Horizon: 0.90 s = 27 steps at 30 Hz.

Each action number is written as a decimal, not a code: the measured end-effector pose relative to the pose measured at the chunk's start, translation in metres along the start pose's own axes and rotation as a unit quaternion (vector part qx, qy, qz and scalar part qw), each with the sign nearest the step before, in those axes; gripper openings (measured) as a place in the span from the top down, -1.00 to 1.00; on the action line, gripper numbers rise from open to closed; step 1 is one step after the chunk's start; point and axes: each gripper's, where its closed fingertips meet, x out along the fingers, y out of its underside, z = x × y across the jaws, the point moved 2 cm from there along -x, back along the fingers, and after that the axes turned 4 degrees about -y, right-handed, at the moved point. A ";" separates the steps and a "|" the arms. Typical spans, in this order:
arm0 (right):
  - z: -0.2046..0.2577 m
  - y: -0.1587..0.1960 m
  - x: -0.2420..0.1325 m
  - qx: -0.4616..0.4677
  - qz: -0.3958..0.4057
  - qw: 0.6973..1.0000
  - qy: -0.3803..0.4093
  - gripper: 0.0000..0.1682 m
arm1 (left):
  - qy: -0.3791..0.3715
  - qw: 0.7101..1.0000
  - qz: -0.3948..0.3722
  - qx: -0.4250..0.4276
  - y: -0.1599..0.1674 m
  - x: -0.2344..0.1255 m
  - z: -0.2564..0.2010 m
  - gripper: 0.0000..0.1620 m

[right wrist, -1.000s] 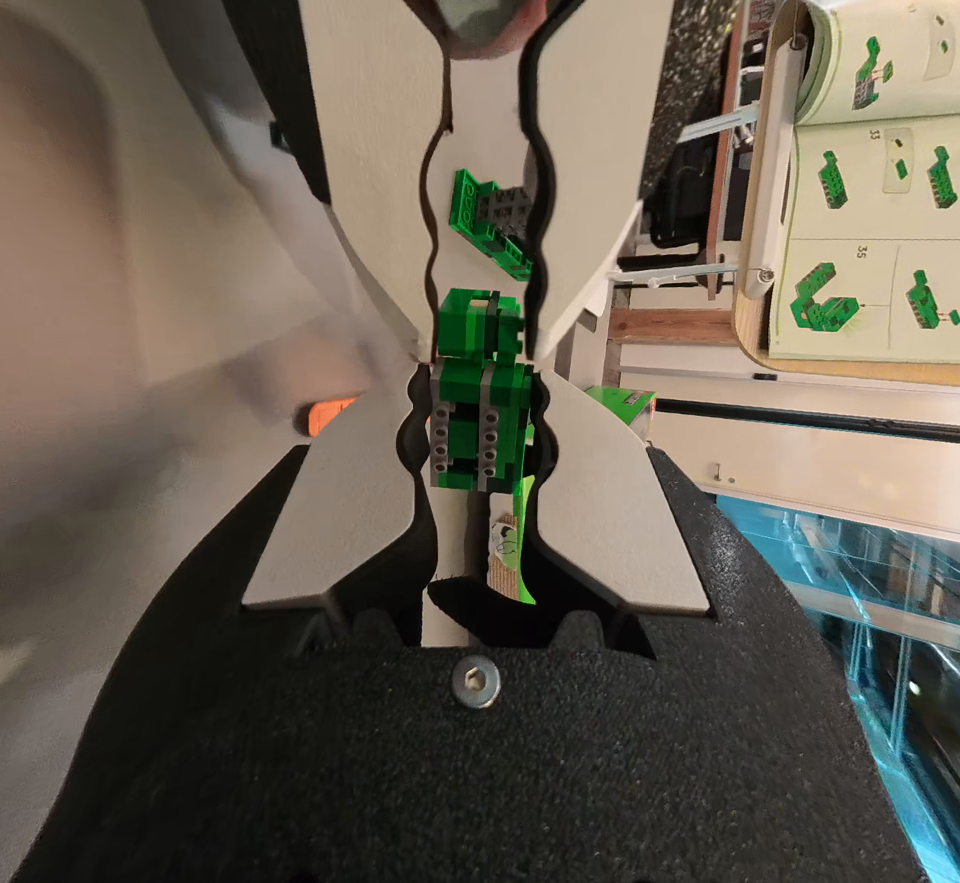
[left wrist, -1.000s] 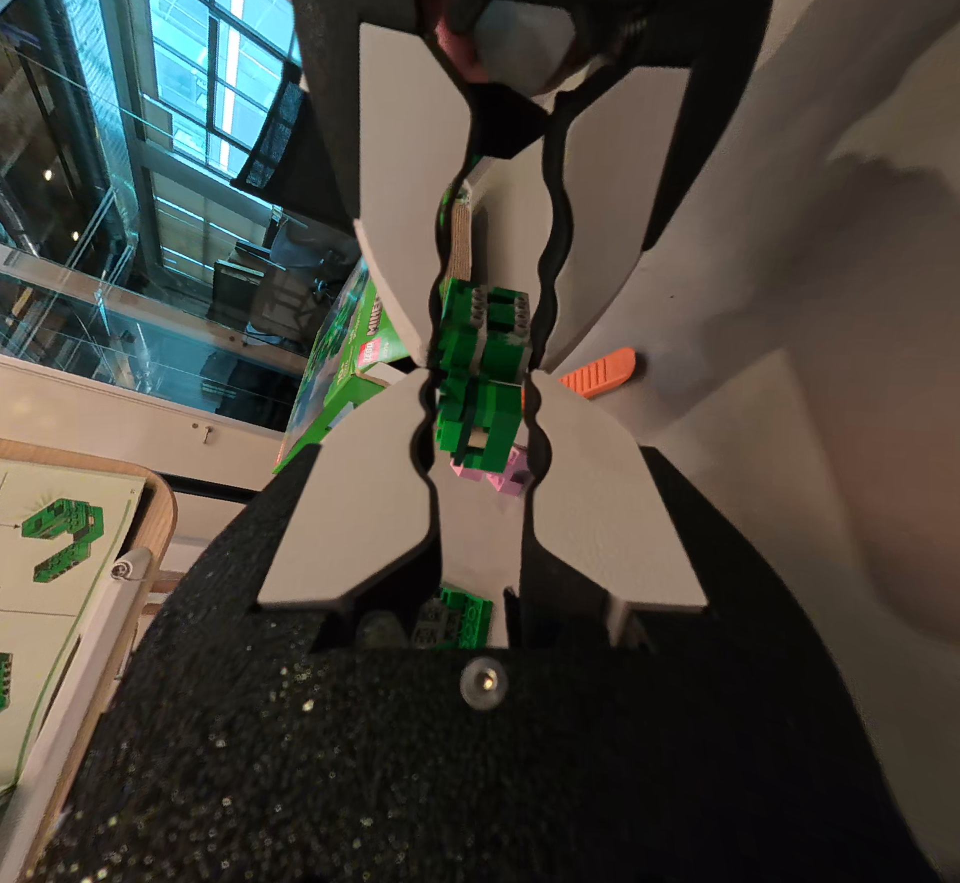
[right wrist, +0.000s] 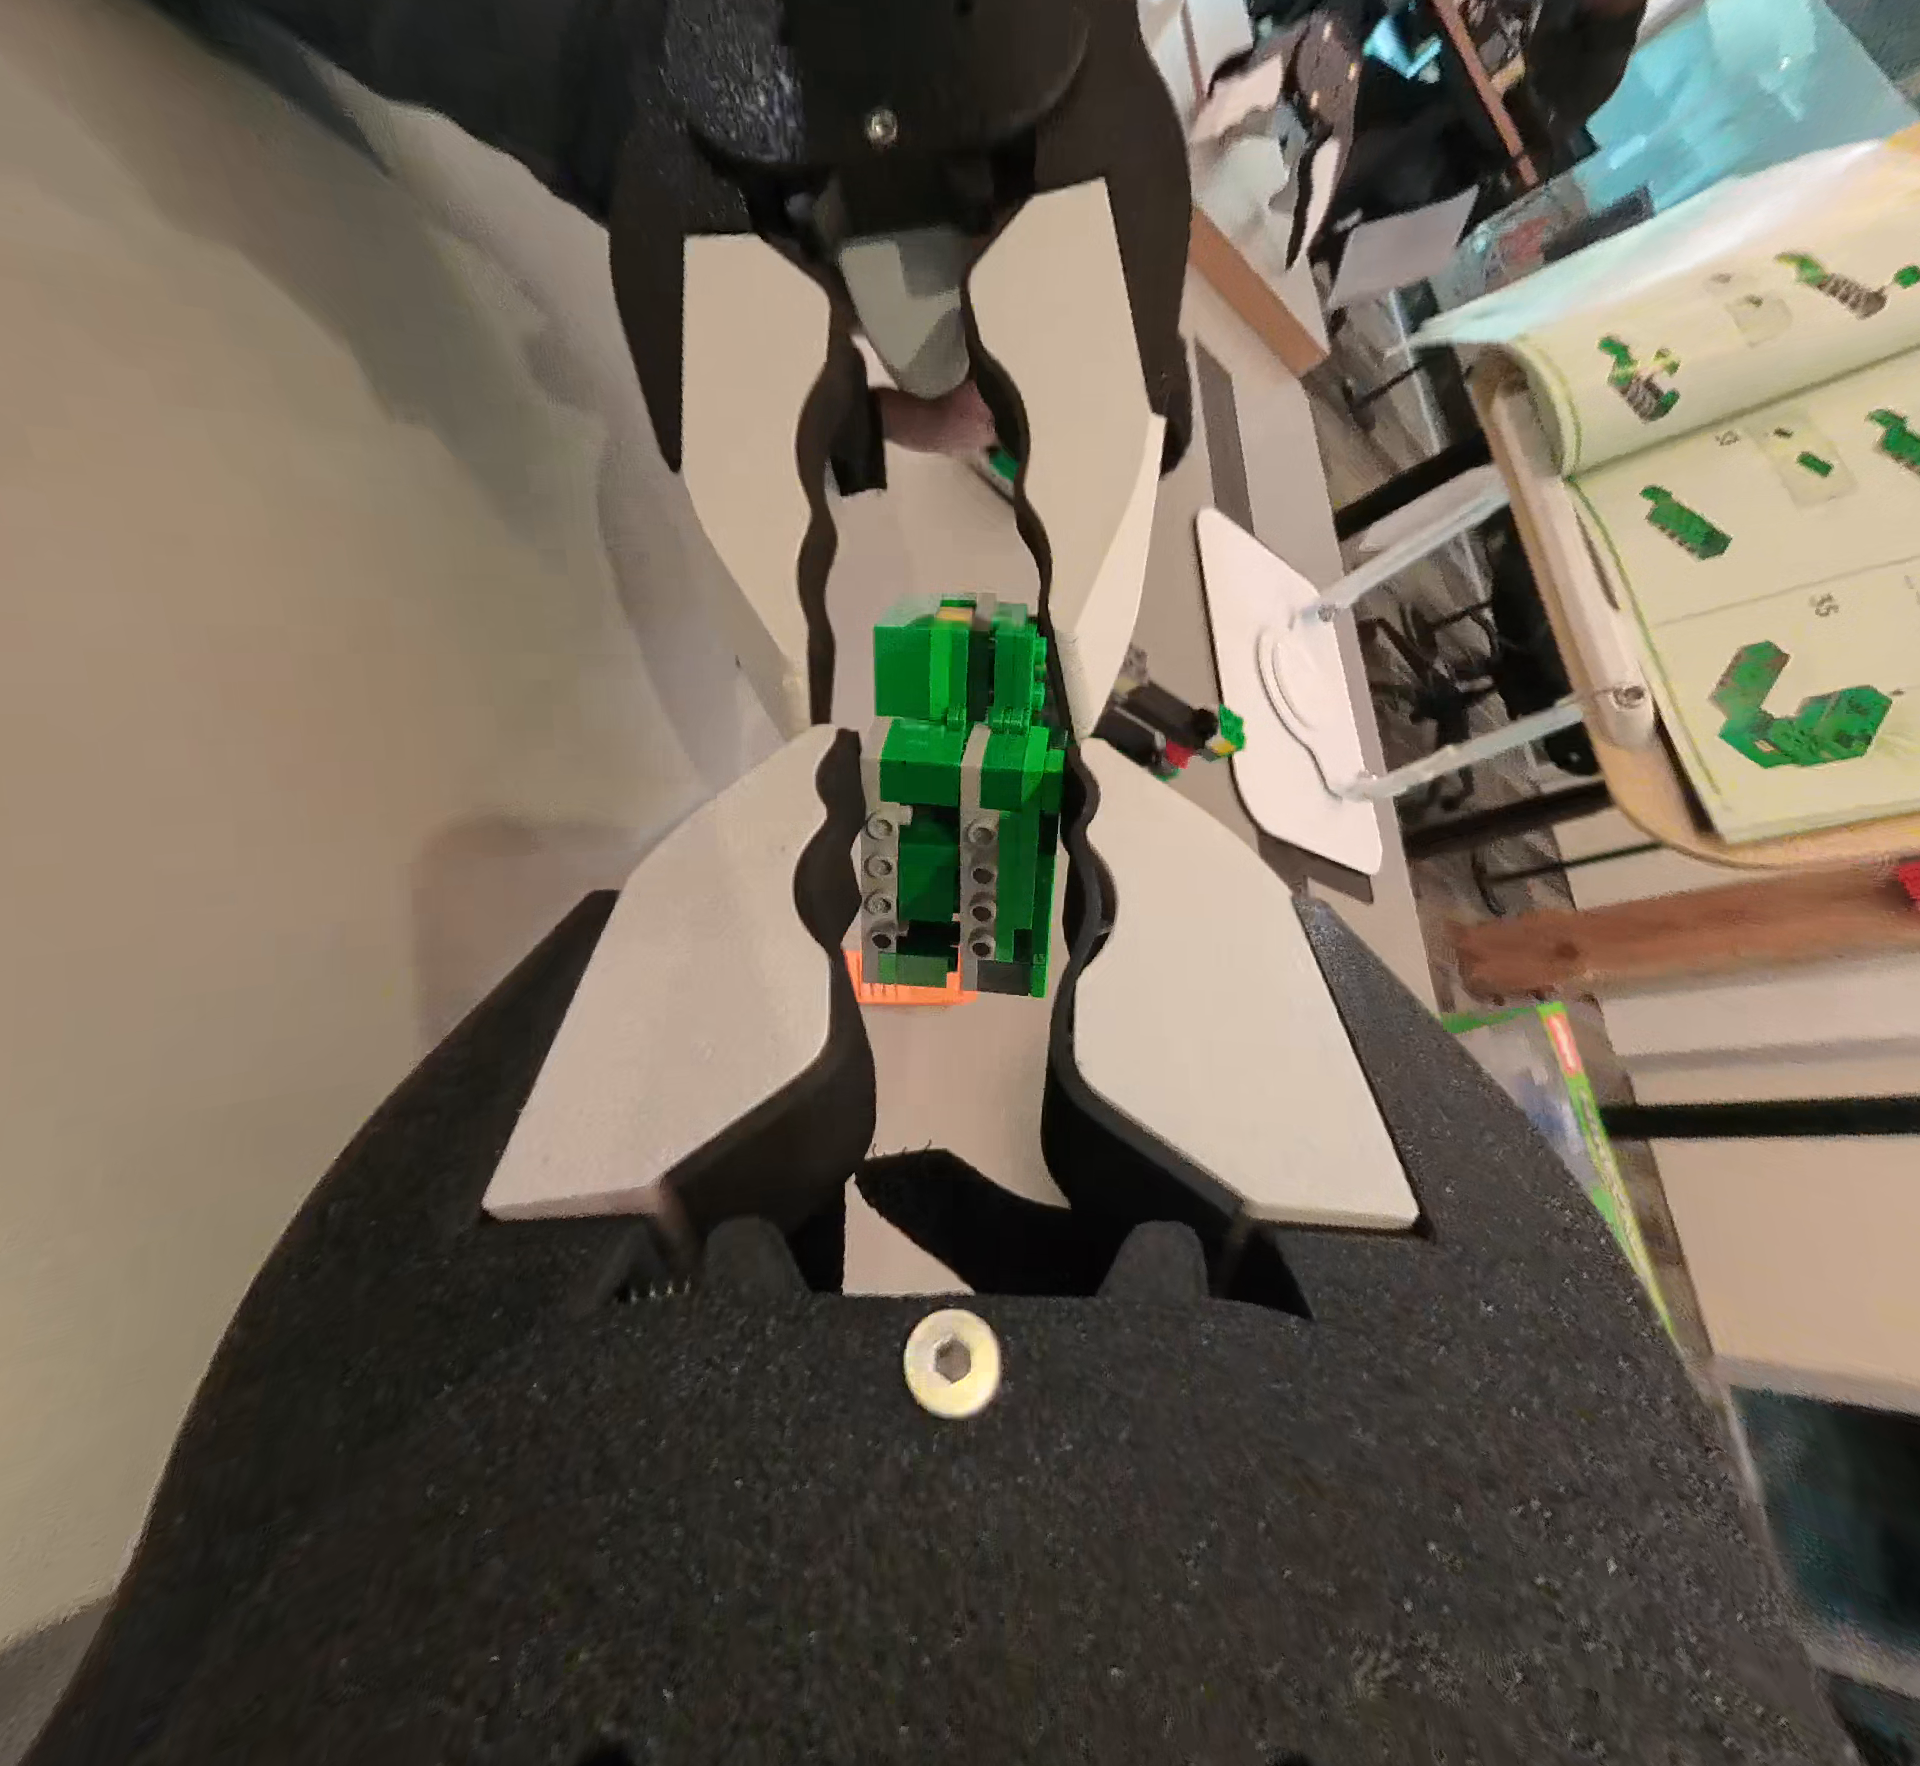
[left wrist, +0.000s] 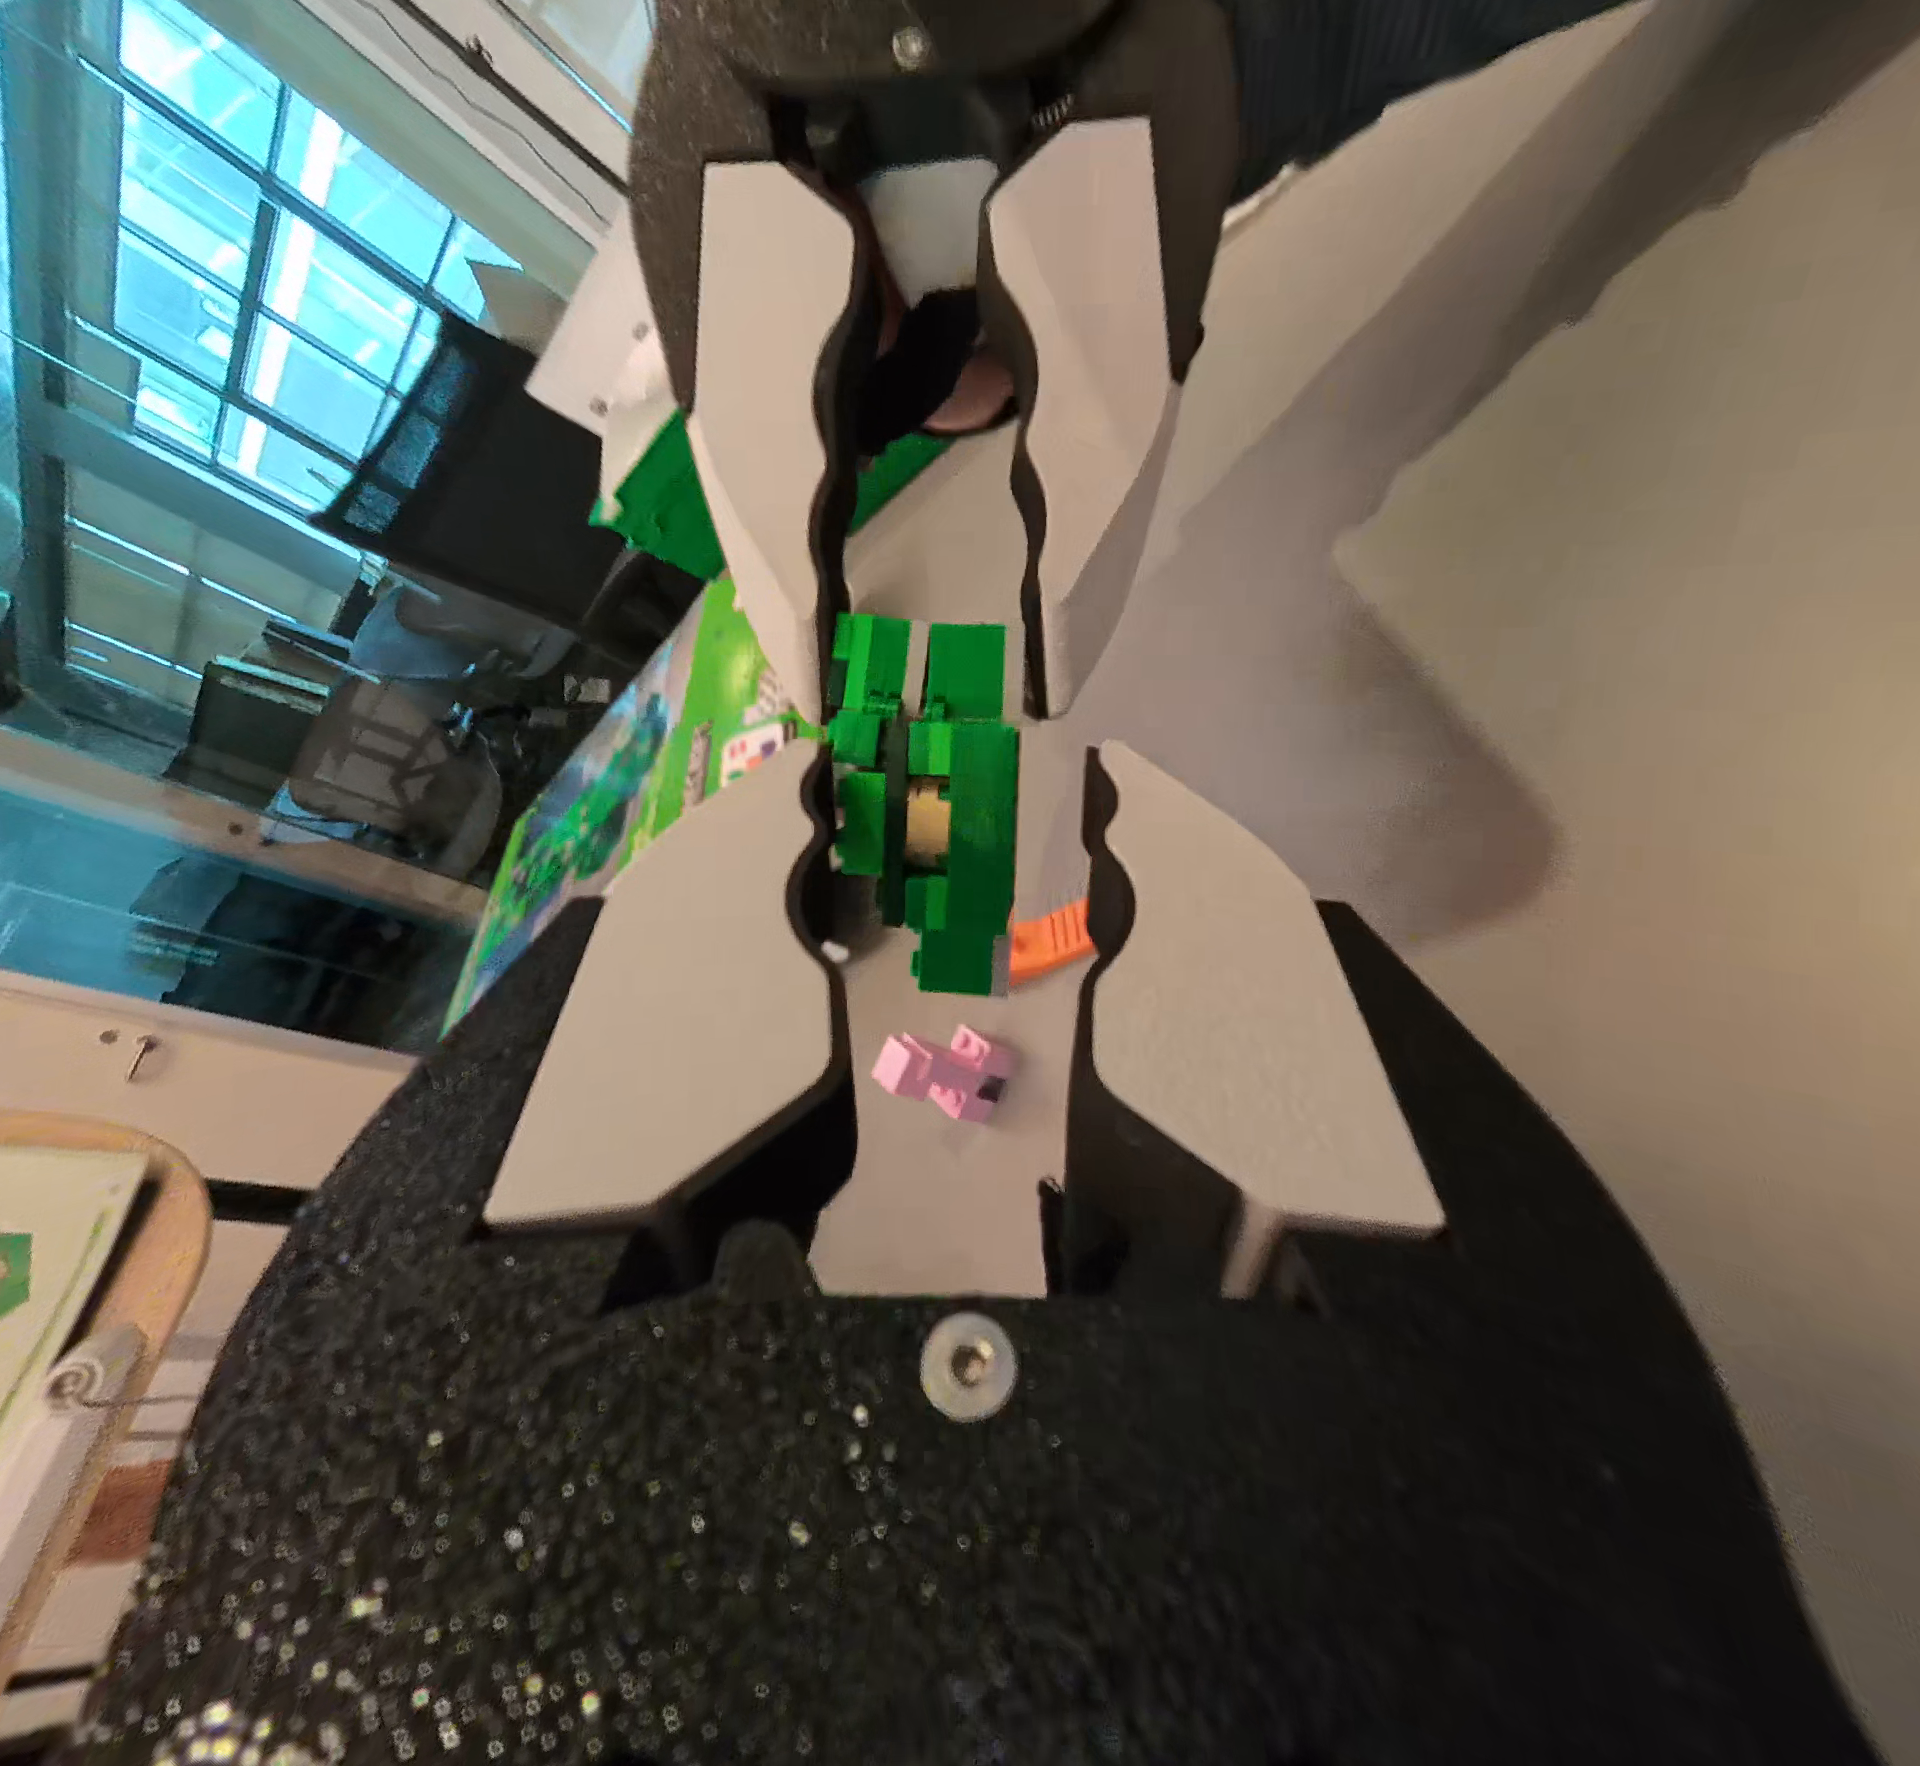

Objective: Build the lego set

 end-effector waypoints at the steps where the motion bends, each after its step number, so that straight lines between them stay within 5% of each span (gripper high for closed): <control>1: 0.000 -0.005 -0.004 0.000 -0.012 1.000 -0.003 0.57 | -0.003 1.000 -0.010 -0.002 -0.006 -0.001 0.002 0.49; 21: -0.002 -0.040 -0.029 -0.011 -0.066 0.998 0.001 0.57 | -0.020 0.998 -0.060 -0.001 -0.050 -0.016 0.016 0.60; 27: 0.000 -0.049 -0.034 -0.007 -0.088 0.996 -0.006 0.57 | -0.035 0.996 -0.083 0.023 -0.060 -0.021 0.018 0.47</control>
